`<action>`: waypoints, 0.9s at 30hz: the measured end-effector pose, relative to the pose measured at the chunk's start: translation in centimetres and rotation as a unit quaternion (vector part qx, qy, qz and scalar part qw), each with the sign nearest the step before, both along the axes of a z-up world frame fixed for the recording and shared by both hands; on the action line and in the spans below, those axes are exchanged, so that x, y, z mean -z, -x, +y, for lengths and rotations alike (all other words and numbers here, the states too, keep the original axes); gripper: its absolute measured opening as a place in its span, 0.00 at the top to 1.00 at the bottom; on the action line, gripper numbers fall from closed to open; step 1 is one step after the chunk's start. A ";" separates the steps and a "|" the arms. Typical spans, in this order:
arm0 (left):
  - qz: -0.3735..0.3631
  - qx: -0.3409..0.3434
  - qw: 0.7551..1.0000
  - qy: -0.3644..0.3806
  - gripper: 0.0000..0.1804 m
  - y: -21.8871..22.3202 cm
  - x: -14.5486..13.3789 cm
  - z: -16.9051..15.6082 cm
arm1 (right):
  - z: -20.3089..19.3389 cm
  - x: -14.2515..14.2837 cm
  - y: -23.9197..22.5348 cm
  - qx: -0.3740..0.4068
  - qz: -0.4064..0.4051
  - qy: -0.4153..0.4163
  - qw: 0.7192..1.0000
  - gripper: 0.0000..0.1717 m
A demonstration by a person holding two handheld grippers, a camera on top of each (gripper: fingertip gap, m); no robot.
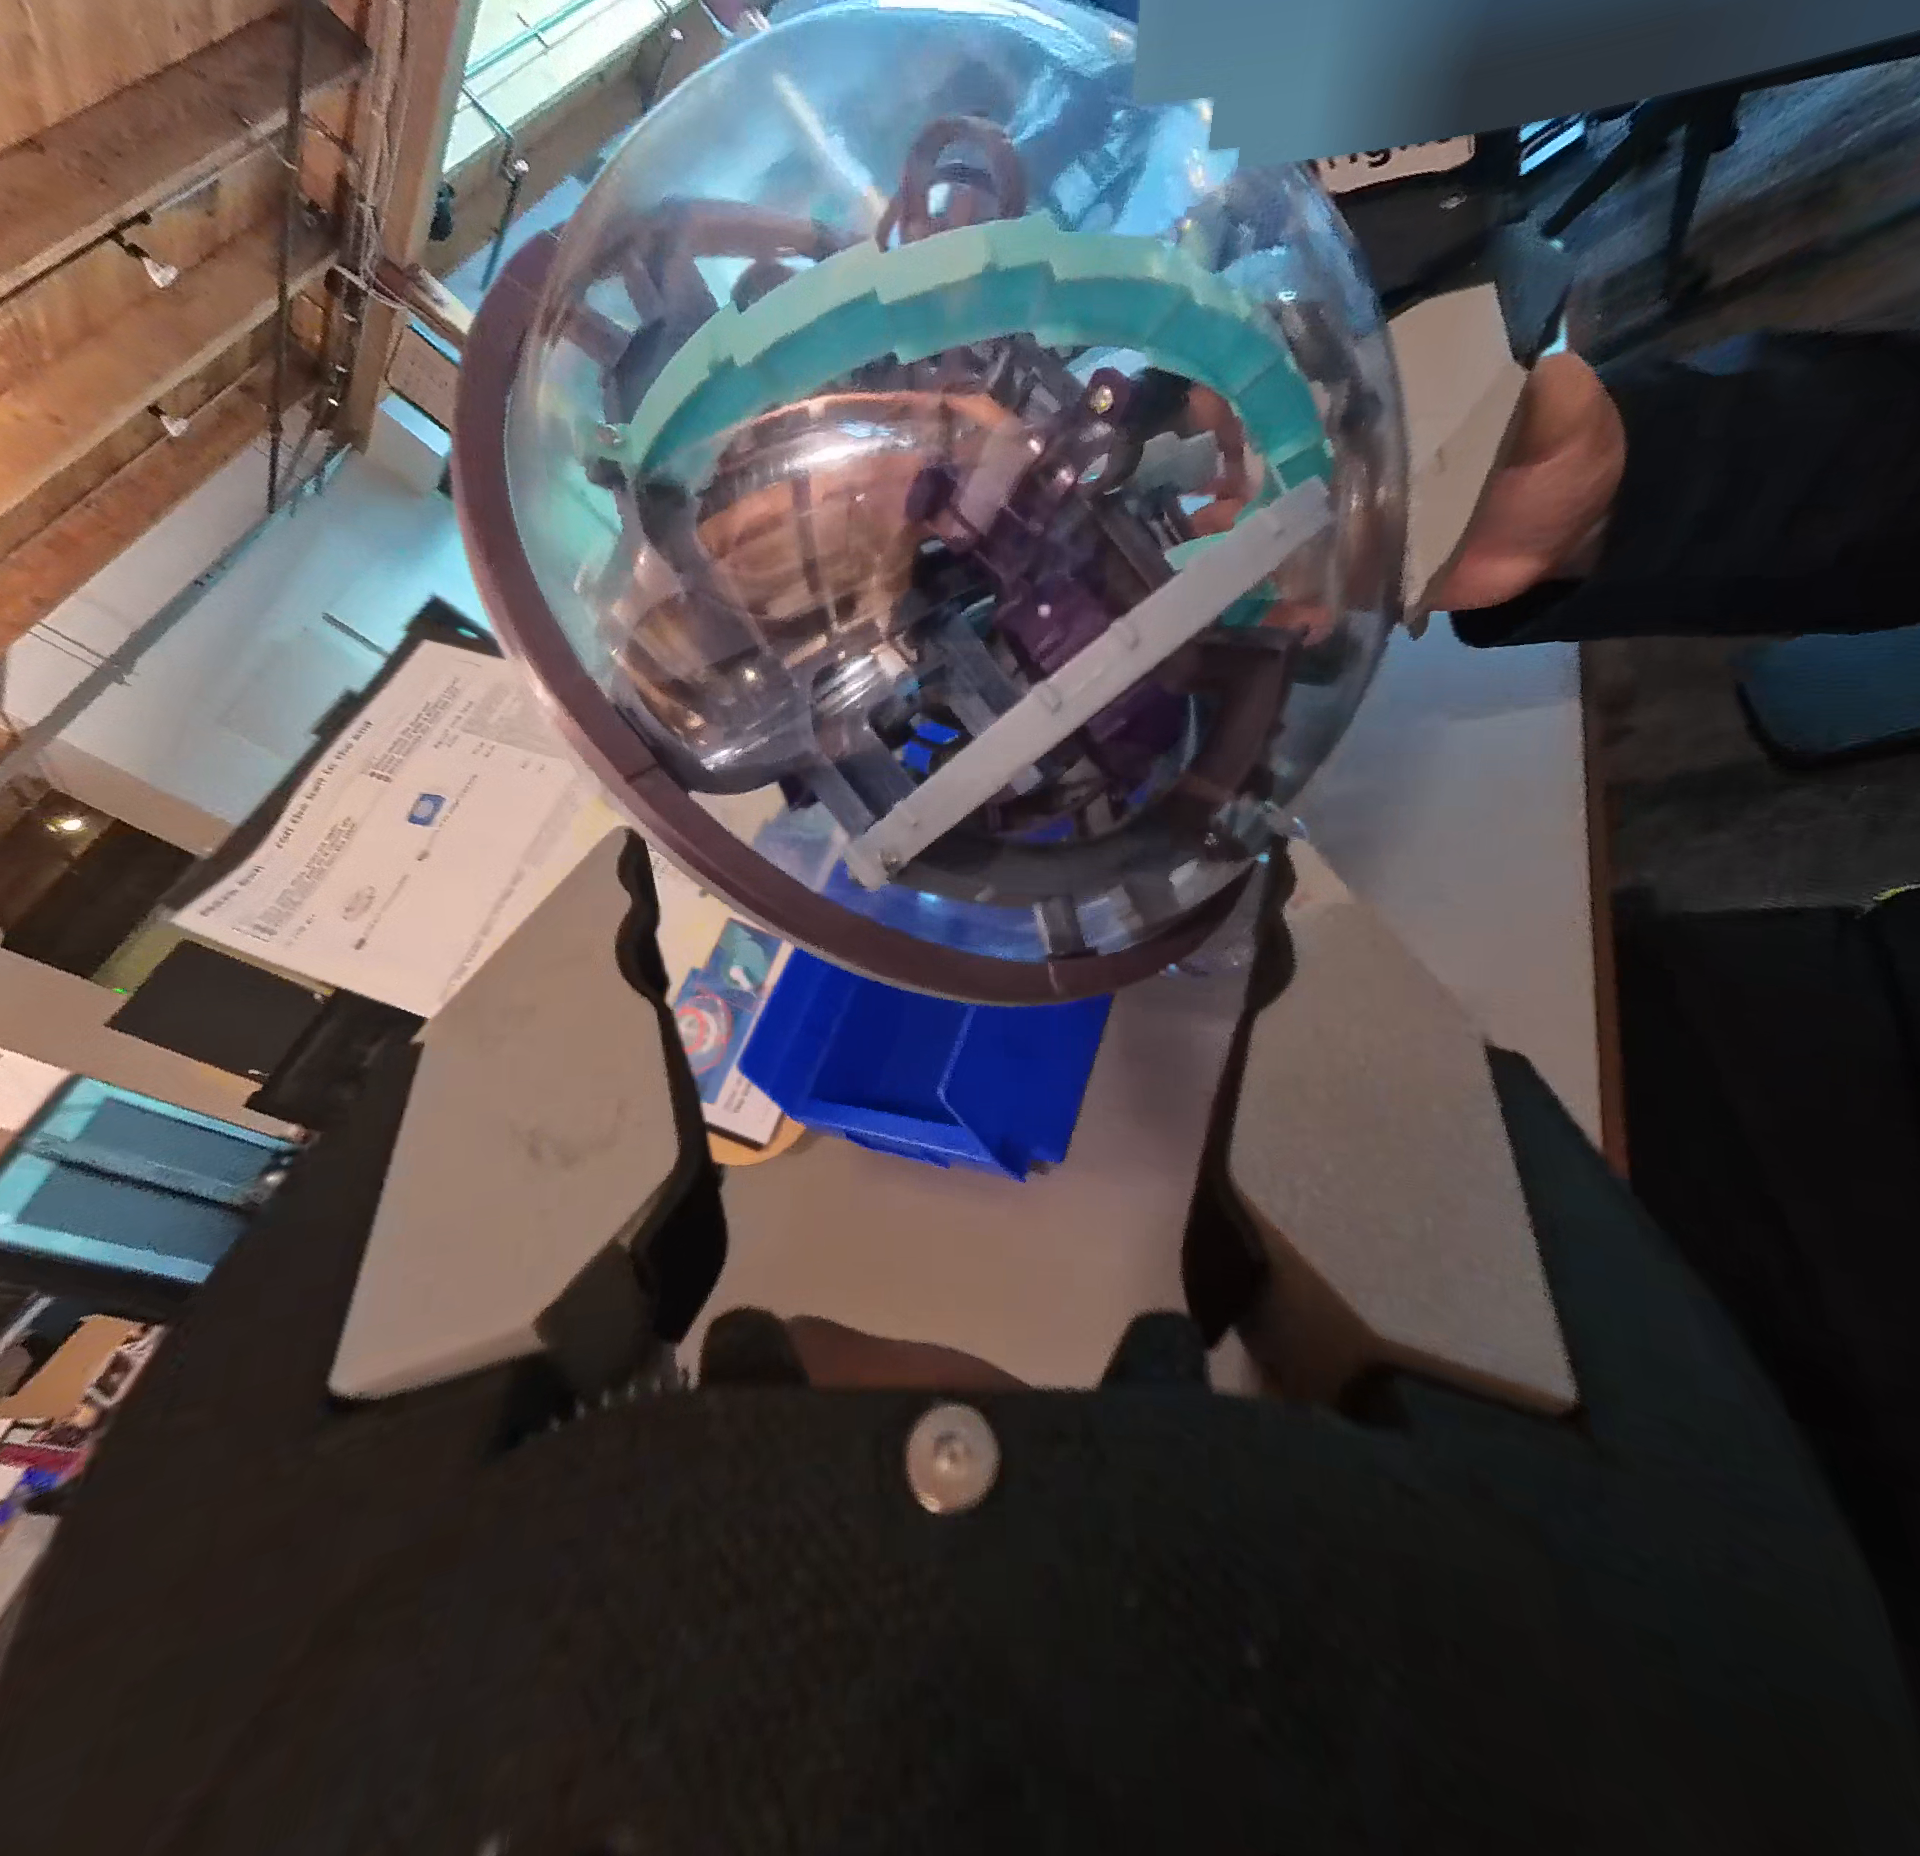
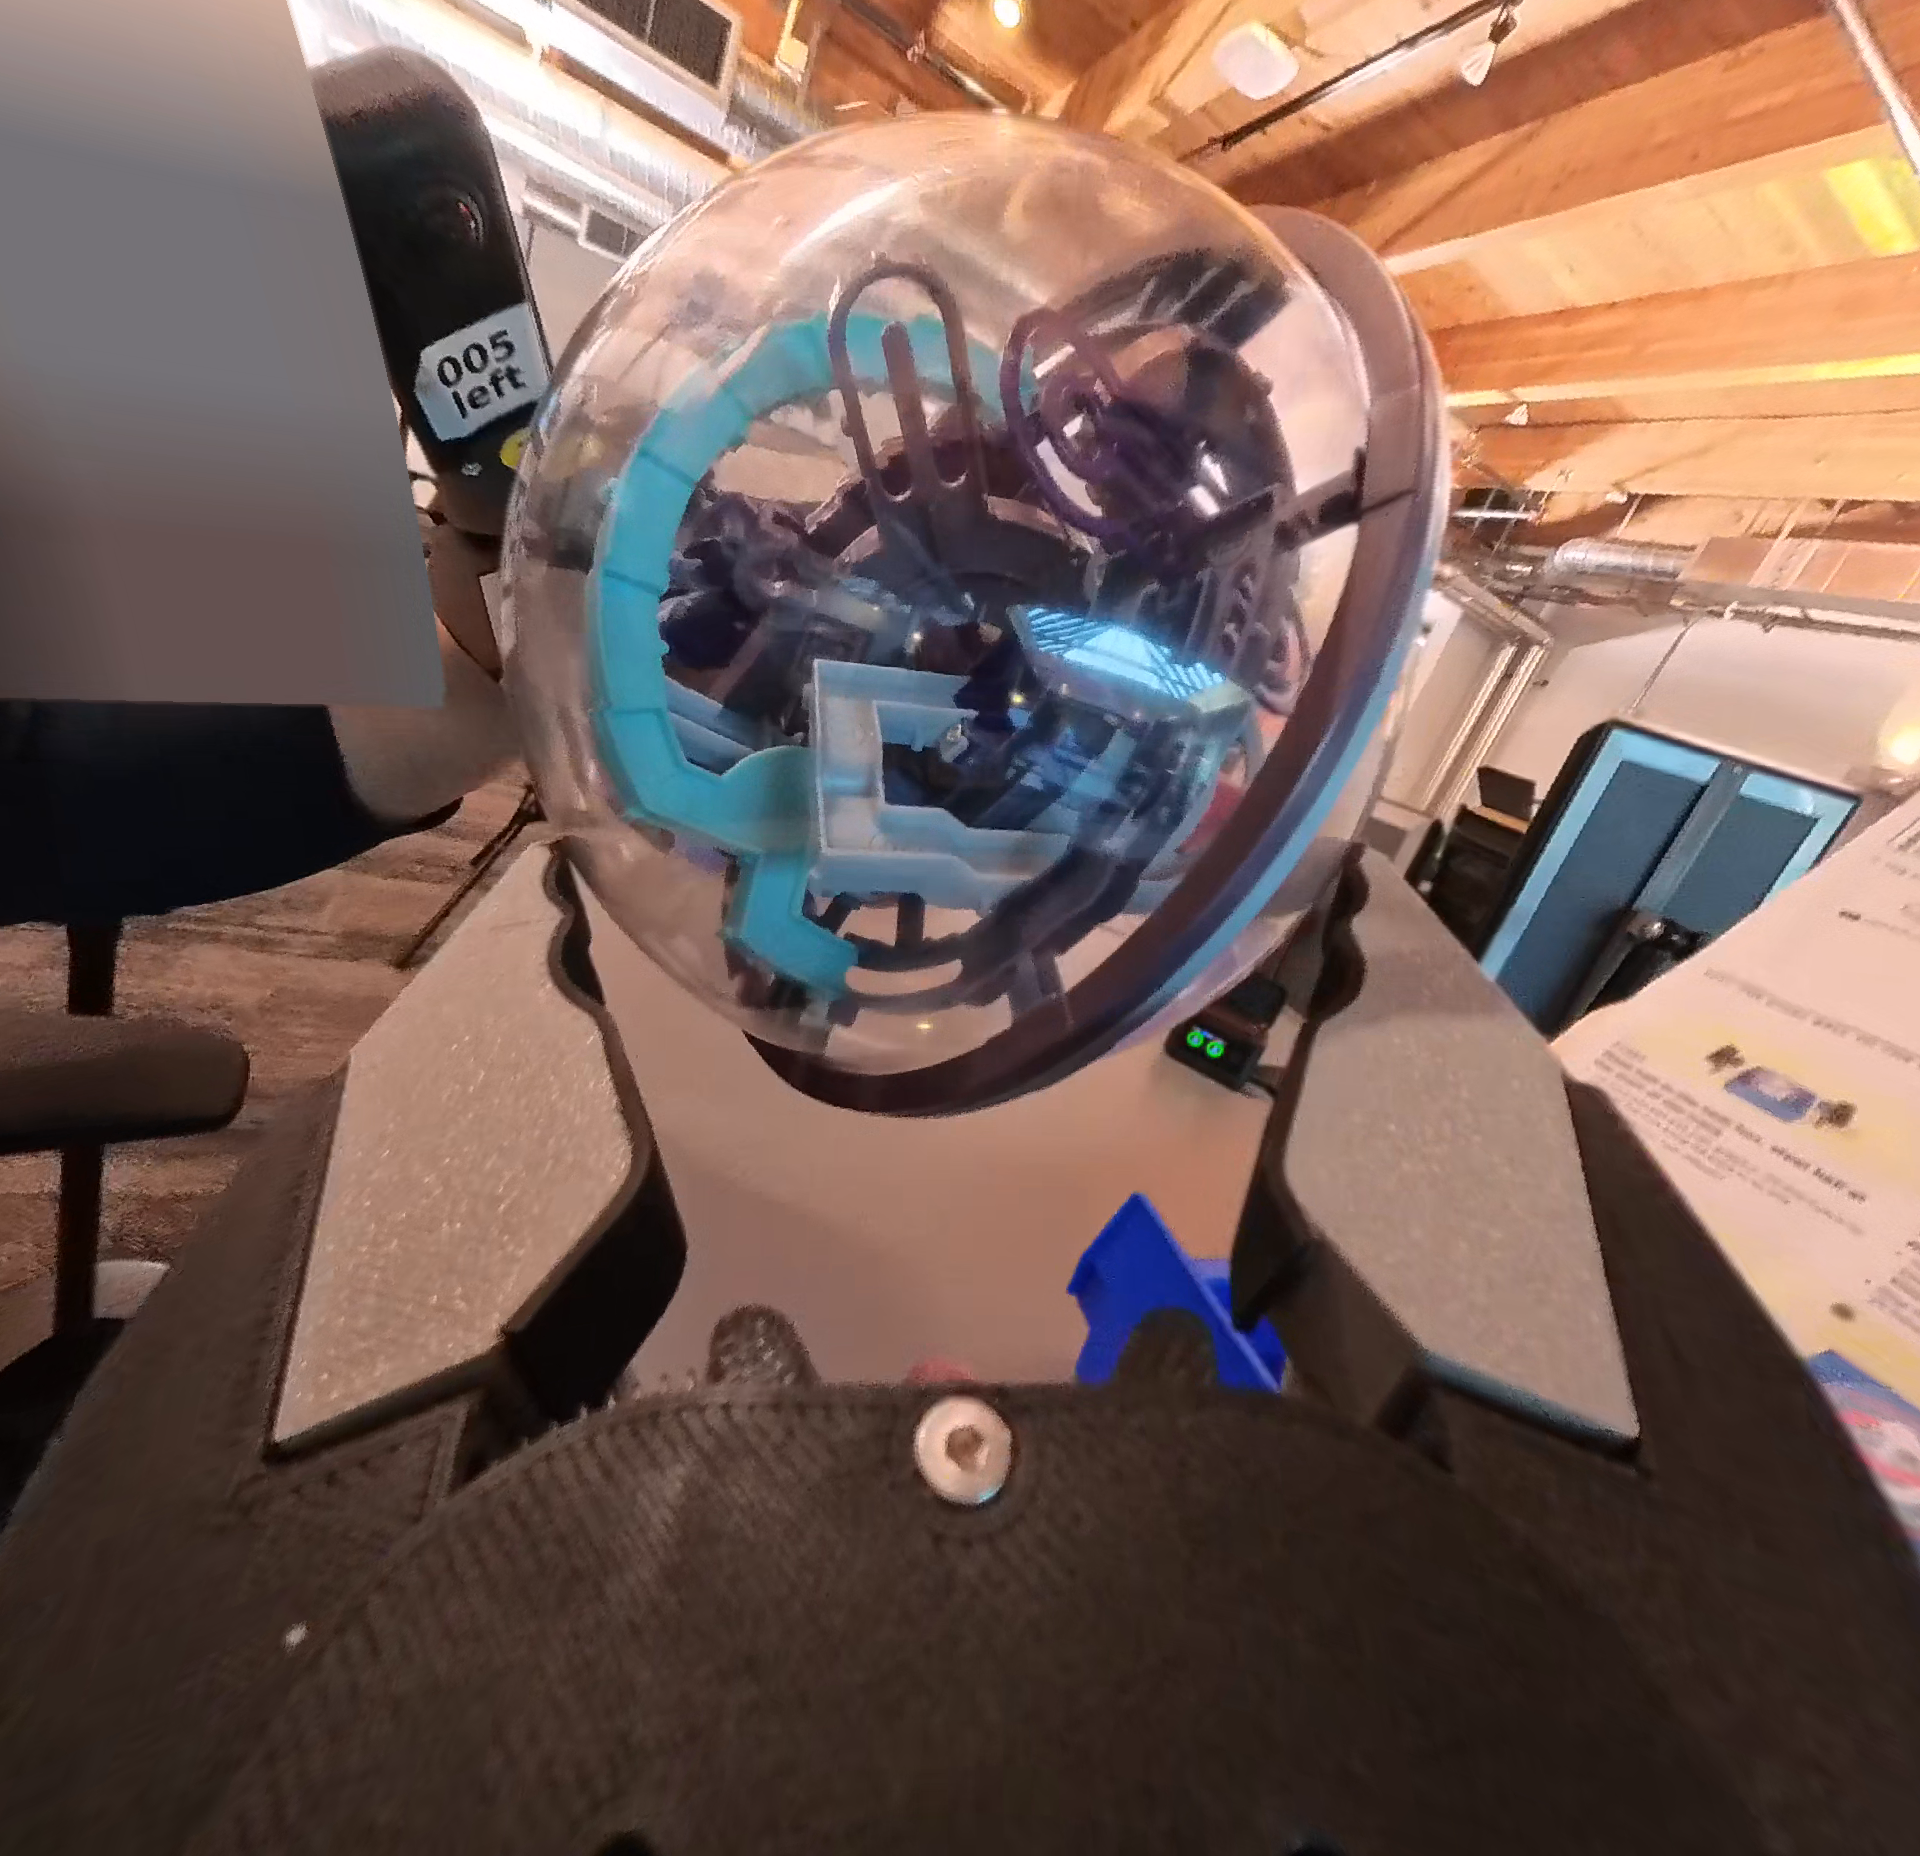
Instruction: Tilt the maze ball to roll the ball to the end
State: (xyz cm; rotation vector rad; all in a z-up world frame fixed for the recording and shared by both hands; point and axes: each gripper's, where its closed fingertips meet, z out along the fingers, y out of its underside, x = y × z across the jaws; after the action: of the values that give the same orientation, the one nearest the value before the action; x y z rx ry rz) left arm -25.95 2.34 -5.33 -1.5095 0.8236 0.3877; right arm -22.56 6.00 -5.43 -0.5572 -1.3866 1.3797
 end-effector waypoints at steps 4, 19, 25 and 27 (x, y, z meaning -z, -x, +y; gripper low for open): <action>0.027 -0.007 1.000 -0.014 0.37 -1.0 -2.7 -0.4 | -0.3 -2.5 -0.8 -0.002 0.016 -0.015 1.000 0.20; 0.148 -0.037 0.987 -0.040 0.37 -4.3 -11.1 -2.2 | -1.7 -9.7 -2.9 -0.012 0.080 -0.037 0.996 0.19; 0.135 -0.036 0.988 -0.060 0.37 -4.4 -11.8 -2.9 | -2.4 -10.7 -3.1 -0.013 0.083 -0.050 0.995 0.19; 0.117 -0.034 0.991 -0.060 0.37 -4.0 -11.2 -2.8 | -2.4 -10.2 -2.7 -0.012 0.066 -0.047 0.997 0.19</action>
State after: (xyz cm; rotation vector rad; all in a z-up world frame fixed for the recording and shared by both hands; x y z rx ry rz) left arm -21.91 -0.44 5.83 -1.3987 0.9166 0.6639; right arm -19.84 3.60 4.74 -0.3820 -1.3481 1.3387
